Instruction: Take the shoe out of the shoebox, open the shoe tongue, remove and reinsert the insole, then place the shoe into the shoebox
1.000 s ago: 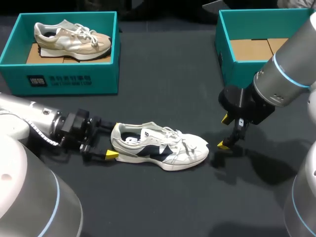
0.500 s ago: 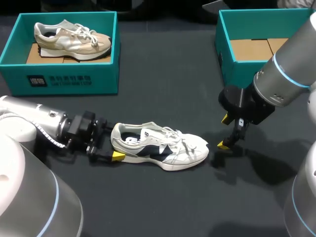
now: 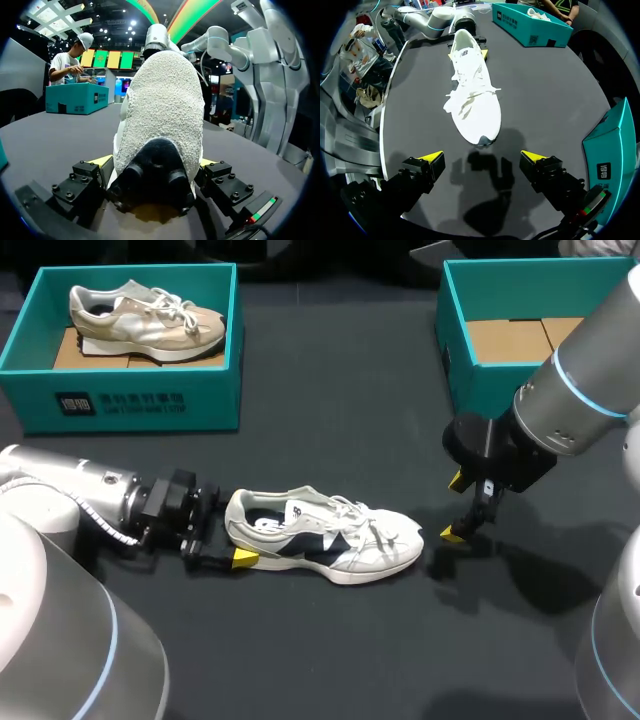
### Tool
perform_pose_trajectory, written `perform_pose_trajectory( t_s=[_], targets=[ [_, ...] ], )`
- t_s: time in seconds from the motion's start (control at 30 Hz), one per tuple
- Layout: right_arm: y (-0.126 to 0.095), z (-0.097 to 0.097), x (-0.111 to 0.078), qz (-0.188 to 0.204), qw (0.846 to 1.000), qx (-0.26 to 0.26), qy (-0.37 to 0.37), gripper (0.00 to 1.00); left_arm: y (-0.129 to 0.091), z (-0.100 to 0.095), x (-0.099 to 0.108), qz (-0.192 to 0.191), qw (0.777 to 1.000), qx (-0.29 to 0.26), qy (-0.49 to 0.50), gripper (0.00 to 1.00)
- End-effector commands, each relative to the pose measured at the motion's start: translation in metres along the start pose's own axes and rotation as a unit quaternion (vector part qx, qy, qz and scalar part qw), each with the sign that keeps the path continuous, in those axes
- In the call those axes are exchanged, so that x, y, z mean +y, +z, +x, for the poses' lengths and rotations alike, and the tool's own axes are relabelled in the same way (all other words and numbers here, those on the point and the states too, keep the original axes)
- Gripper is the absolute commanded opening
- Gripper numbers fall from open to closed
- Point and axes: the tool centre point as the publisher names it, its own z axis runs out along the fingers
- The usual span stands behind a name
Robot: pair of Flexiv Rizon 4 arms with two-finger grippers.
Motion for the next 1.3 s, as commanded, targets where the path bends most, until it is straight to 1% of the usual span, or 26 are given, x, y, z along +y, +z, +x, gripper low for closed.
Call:
perform_pose_trajectory(
  t_s=[0.03,0.2,0.43,1.3],
  targets=[
    [0.001,0.001,-0.001,0.0,1.0,-0.002,0.0,1.0,0.008,0.002,0.003,0.0,1.0,0.001,0.004,0.0],
    [0.001,0.001,-0.001,0.0,1.0,-0.002,0.0,1.0,0.018,0.001,0.0,-0.002,1.0,0.001,0.006,0.0],
    [0.001,0.001,-0.001,0.0,1.0,-0.002,0.0,1.0,0.029,0.0,-0.006,-0.005,1.0,-0.027,-0.008,0.0],
    [0.001,0.001,-0.001,0.0,1.0,-0.002,0.0,1.0,0.03,0.0,-0.008,-0.007,0.999,-0.034,-0.013,0.0]
  ],
)
